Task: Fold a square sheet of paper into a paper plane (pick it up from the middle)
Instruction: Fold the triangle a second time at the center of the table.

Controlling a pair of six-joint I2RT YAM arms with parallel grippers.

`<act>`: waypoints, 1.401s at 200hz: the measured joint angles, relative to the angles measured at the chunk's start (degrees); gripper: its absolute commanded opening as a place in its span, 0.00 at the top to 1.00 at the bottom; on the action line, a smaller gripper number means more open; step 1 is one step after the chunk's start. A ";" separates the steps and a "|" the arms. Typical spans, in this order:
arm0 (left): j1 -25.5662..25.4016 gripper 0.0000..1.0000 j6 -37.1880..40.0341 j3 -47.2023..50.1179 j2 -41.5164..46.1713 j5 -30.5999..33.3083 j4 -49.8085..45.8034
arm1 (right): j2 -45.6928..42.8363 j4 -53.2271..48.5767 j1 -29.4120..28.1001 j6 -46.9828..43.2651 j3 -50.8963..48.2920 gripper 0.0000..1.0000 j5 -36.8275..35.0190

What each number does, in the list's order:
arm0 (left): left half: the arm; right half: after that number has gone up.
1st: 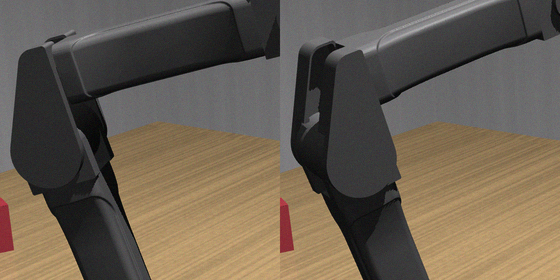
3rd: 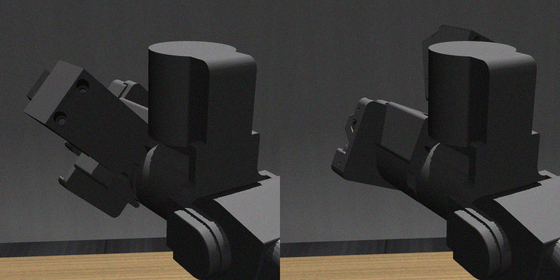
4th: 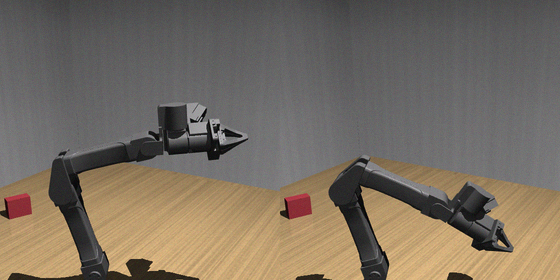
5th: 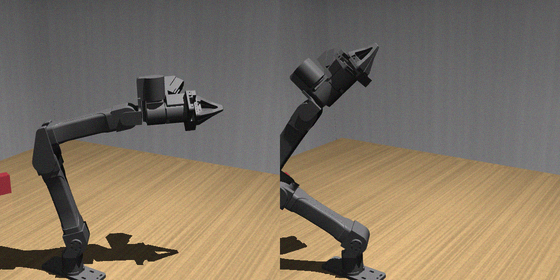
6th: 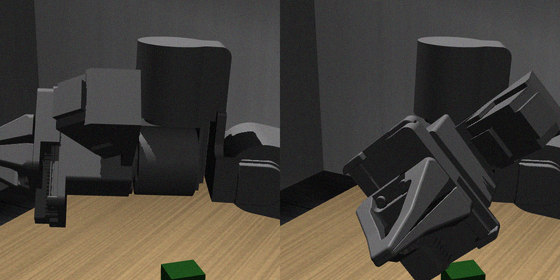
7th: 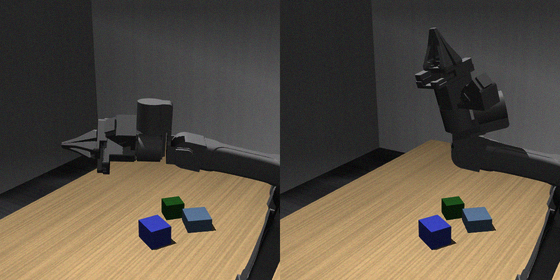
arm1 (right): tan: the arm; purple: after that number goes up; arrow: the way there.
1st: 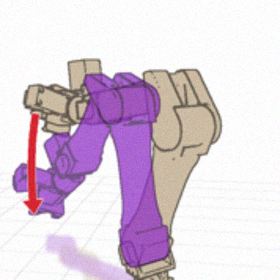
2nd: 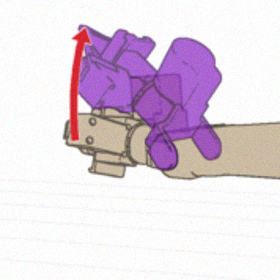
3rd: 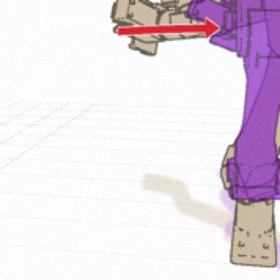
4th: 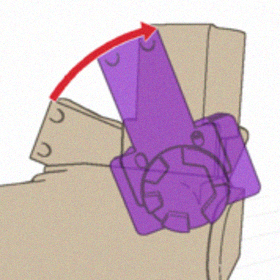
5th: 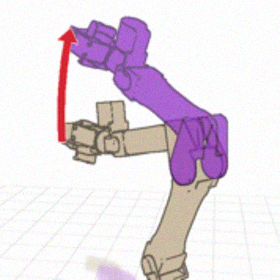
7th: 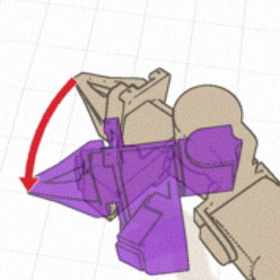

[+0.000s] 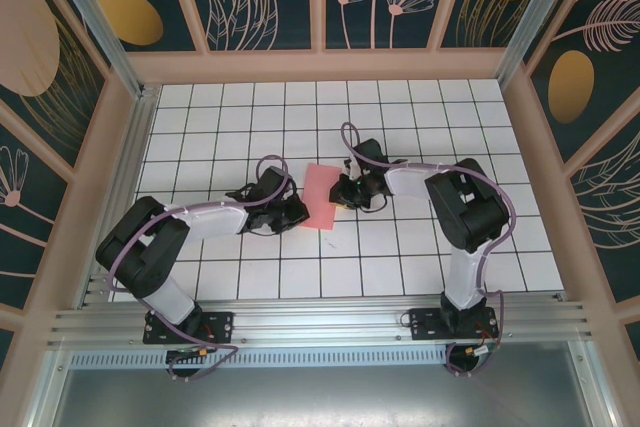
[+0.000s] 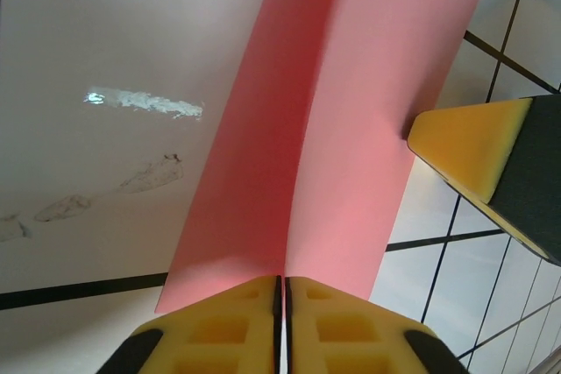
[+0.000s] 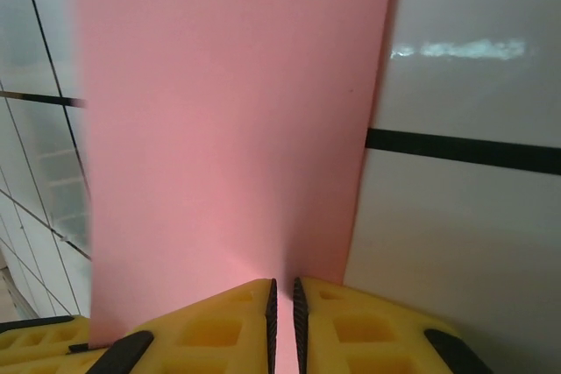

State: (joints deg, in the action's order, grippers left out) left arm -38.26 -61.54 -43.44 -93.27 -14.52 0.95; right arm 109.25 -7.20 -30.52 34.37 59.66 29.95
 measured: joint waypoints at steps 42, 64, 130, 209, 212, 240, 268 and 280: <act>0.00 0.65 -0.66 -0.20 0.00 -2.19 4.94 | 0.57 -0.20 0.00 0.04 0.48 0.85 0.00; -0.02 0.62 -1.66 -0.28 -0.35 -3.89 9.31 | 0.74 -0.33 0.00 0.07 0.66 0.85 0.04; 0.00 0.56 -3.08 -3.23 -6.36 -6.29 16.87 | 0.92 -0.24 0.07 0.11 0.79 0.85 0.37; -0.02 0.79 -4.15 -3.61 -9.33 -5.20 20.06 | 0.90 4.63 2.16 1.46 -1.75 0.88 4.68; -0.02 0.80 -4.15 -3.61 -9.40 -5.07 20.09 | 0.83 4.87 2.32 1.62 -1.90 0.88 4.83; -0.02 0.86 -4.31 -3.61 -9.97 -4.42 20.09 | -1.51 6.36 3.89 2.03 -3.65 0.88 5.79; 0.00 0.91 -4.31 -3.61 -10.16 -4.33 20.13 | -5.27 8.35 4.92 1.99 -4.90 0.81 6.43; -0.02 0.92 -4.31 -3.58 -10.54 -4.33 20.28 | -6.27 8.90 4.98 1.90 -5.16 0.78 6.75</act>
State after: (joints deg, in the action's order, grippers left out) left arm -38.28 -65.84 -47.03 -103.81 -18.85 21.23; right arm 102.98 1.69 -25.54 36.27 54.50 36.71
